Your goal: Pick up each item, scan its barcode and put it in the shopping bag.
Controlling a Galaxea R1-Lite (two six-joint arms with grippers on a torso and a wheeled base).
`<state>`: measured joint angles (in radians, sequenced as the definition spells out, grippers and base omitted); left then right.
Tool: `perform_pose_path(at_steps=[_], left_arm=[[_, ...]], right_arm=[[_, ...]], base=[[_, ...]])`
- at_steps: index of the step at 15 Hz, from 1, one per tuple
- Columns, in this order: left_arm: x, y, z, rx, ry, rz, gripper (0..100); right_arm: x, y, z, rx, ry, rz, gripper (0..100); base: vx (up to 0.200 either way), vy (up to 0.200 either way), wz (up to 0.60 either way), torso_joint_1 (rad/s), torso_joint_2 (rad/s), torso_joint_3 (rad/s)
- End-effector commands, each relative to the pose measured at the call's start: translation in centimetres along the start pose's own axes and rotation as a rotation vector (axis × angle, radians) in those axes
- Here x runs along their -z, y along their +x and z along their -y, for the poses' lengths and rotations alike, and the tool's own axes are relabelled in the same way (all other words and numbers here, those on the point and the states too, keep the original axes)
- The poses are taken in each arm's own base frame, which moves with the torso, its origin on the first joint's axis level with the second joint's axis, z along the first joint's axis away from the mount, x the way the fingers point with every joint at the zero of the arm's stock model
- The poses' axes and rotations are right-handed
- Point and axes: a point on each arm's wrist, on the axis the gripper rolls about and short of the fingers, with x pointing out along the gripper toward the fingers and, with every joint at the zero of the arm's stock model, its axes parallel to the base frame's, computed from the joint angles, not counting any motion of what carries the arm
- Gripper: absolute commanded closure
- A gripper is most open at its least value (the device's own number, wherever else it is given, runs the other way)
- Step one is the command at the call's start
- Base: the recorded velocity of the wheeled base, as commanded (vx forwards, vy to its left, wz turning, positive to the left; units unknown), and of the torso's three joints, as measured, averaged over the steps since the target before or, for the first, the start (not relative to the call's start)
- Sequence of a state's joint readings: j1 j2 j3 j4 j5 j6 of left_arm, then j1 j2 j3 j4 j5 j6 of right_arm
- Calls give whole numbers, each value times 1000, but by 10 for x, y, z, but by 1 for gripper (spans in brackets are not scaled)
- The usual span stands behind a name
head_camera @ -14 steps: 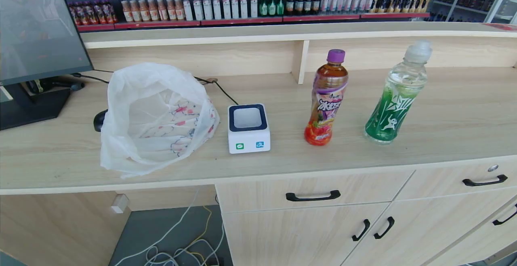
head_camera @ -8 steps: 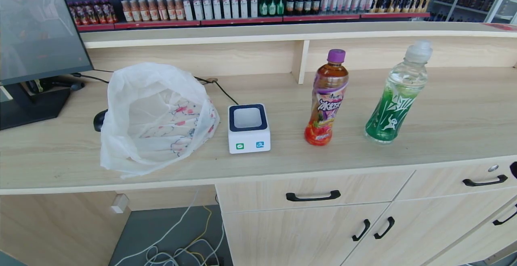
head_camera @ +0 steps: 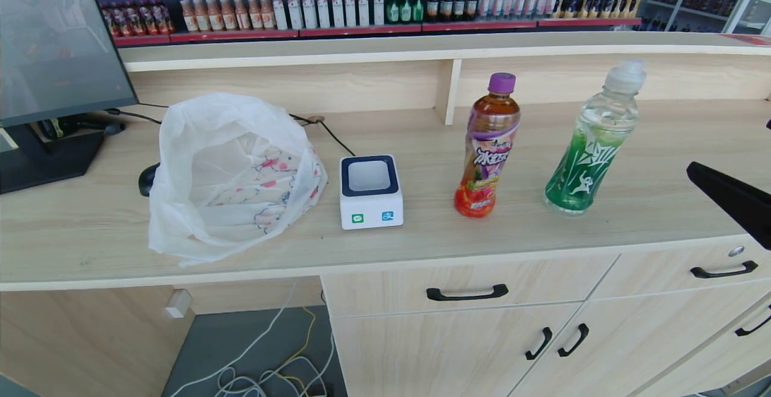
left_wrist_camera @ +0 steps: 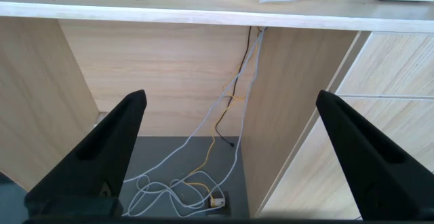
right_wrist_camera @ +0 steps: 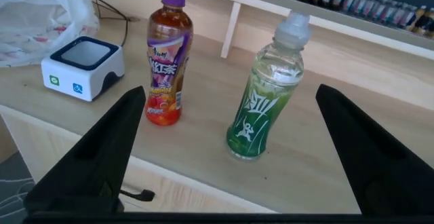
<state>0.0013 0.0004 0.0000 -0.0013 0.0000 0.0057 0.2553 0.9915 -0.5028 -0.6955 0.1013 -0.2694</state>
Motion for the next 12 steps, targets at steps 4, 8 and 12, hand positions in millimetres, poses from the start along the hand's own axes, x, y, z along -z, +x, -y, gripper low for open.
perform_pose_path(at_steps=[4,8,12], left_arm=[[0,0,0,0,0,1,0],[0,0,0,0,0,1,0],[0,0,0,0,0,1,0]], right_arm=[[-2,77,-20,-27,39,63,0],[1,95,-33,70,83,31,0],[1,122,-56,-4,138,43,0]], base=[[0,0,0,0,0,0],[0,0,0,0,0,0],[0,0,0,0,0,0]])
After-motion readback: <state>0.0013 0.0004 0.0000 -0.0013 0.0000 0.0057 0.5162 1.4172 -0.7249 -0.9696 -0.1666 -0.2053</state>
